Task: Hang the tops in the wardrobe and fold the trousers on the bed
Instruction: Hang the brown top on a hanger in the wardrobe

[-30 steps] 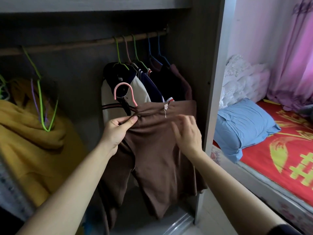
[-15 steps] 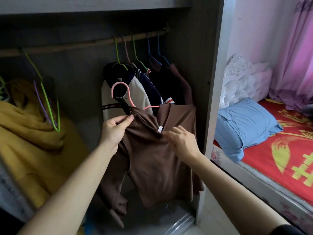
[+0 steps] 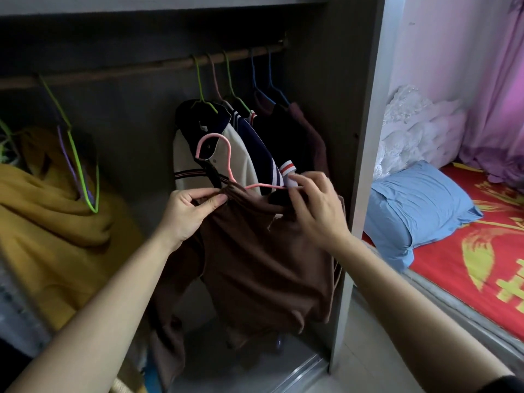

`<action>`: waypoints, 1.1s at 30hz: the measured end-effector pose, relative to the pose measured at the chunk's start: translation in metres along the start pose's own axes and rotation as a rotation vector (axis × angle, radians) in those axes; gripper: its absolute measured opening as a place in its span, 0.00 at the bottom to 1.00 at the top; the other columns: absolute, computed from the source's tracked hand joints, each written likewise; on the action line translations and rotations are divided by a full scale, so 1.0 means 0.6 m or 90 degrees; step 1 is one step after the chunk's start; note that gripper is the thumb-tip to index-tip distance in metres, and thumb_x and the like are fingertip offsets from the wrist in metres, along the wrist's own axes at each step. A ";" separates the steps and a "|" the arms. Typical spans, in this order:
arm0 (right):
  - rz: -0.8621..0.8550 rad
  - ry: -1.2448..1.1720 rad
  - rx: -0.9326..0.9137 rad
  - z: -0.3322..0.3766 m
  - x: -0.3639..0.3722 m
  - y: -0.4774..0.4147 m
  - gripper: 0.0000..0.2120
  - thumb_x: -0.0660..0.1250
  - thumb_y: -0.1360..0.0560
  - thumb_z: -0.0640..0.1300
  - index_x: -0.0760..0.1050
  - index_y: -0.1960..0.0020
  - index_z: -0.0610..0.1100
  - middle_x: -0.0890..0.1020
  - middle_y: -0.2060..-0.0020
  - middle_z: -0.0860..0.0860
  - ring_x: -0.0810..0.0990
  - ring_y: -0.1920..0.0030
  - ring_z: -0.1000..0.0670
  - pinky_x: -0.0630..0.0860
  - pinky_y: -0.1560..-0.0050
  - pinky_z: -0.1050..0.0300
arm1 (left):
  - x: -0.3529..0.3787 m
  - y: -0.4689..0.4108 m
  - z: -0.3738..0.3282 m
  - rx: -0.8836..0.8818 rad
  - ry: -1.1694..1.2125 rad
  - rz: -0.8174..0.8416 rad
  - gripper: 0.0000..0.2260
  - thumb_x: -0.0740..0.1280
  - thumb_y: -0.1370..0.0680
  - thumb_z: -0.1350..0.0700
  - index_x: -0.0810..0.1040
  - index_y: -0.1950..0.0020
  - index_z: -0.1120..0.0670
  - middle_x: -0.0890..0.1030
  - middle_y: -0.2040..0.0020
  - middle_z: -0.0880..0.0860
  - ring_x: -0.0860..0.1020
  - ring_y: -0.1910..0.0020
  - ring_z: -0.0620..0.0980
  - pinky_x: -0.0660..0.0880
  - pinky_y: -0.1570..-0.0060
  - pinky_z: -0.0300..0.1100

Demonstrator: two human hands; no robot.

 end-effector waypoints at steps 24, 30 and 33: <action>0.286 -0.051 -0.035 0.037 0.028 -0.120 0.11 0.61 0.17 0.47 0.81 0.49 0.45 0.78 0.52 0.53 0.77 0.52 0.59 0.70 0.49 0.68 | -0.129 -0.004 0.052 -0.091 -0.142 0.045 0.09 0.72 0.24 0.50 0.83 0.44 0.47 0.81 0.44 0.46 0.78 0.43 0.42 0.73 0.44 0.37; 0.326 -0.088 0.046 0.069 0.025 -0.127 0.11 0.61 0.17 0.51 0.80 0.51 0.49 0.80 0.54 0.56 0.78 0.54 0.60 0.71 0.51 0.67 | -0.094 -0.021 0.016 0.050 -0.072 0.013 0.08 0.72 0.24 0.56 0.85 0.47 0.46 0.85 0.52 0.41 0.83 0.50 0.40 0.76 0.49 0.32; 0.428 -0.172 0.112 0.093 0.009 -0.125 0.14 0.63 0.20 0.56 0.82 0.48 0.50 0.85 0.54 0.50 0.84 0.52 0.52 0.80 0.48 0.56 | -0.098 -0.033 0.016 0.087 -0.047 -0.054 0.06 0.73 0.24 0.53 0.85 0.48 0.45 0.85 0.53 0.39 0.82 0.50 0.37 0.75 0.52 0.28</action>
Point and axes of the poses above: each hand's wrist, its own y-axis away from the middle knuckle, its own x-axis out of the palm, z = x × y, the point moved 3 cm from there along -y, towards the middle knuckle
